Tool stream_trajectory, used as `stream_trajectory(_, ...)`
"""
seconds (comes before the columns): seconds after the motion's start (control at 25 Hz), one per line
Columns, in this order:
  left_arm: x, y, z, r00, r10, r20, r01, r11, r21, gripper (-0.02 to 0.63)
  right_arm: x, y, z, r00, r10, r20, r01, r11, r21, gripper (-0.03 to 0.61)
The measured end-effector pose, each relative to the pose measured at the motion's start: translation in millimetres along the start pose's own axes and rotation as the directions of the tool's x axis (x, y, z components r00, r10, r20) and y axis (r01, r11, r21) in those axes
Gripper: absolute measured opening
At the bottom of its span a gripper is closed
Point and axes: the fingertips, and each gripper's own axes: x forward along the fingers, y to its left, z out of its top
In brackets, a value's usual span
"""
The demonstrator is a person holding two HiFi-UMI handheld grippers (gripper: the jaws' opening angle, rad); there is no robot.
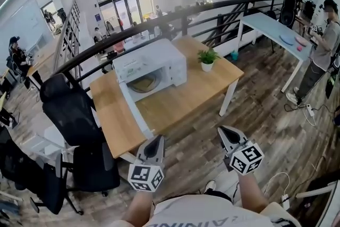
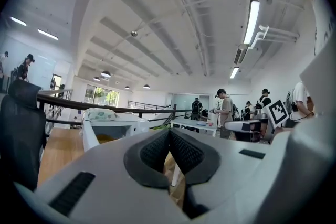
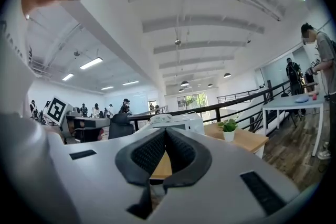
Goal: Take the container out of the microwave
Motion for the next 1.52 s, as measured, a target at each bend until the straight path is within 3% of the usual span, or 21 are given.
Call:
stream_trajectory(0.2, 60, -38, -12, 0.996, 0.090, -0.002, -0.090, 0.996, 0.007, 0.031, -12, -93, -10, 0.999, 0.021, -0.029, -0.021, 0.999, 0.026, 0.021)
stream_trajectory(0.44, 114, -45, -21, 0.983, 0.174, -0.049, -0.175, 0.985, -0.004, 0.031, -2, -163, -16, 0.997, 0.056, -0.059, -0.053, 0.997, 0.053, 0.021)
stream_trajectory(0.64, 153, -24, -25, 0.973, 0.227, -0.047, -0.227, 0.974, -0.005, 0.031, 41, -190, -24, 0.991, 0.110, -0.075, -0.106, 0.993, 0.053, 0.021)
stream_trajectory(0.96, 213, 36, -25, 0.954, 0.300, -0.003, -0.300, 0.952, -0.055, 0.031, 146, -204, -7, 0.963, 0.240, -0.124, -0.249, 0.967, -0.059, 0.022)
stream_trajectory(1.28, 240, 101, -29, 0.934, 0.355, -0.027, -0.357, 0.931, -0.075, 0.031, 244, -169, -12, 0.906, 0.373, -0.198, -0.409, 0.892, -0.192, 0.021)
stream_trajectory(1.4, 224, 107, -31, 0.918, 0.395, -0.042, -0.398, 0.911, -0.113, 0.031, 270, -144, -27, 0.863, 0.429, -0.266, -0.485, 0.850, -0.204, 0.023)
stream_trajectory(1.52, 205, 112, -37, 0.892, 0.449, -0.049, -0.452, 0.885, -0.113, 0.031, 298, -110, -46, 0.796, 0.500, -0.342, -0.589, 0.770, -0.245, 0.025)
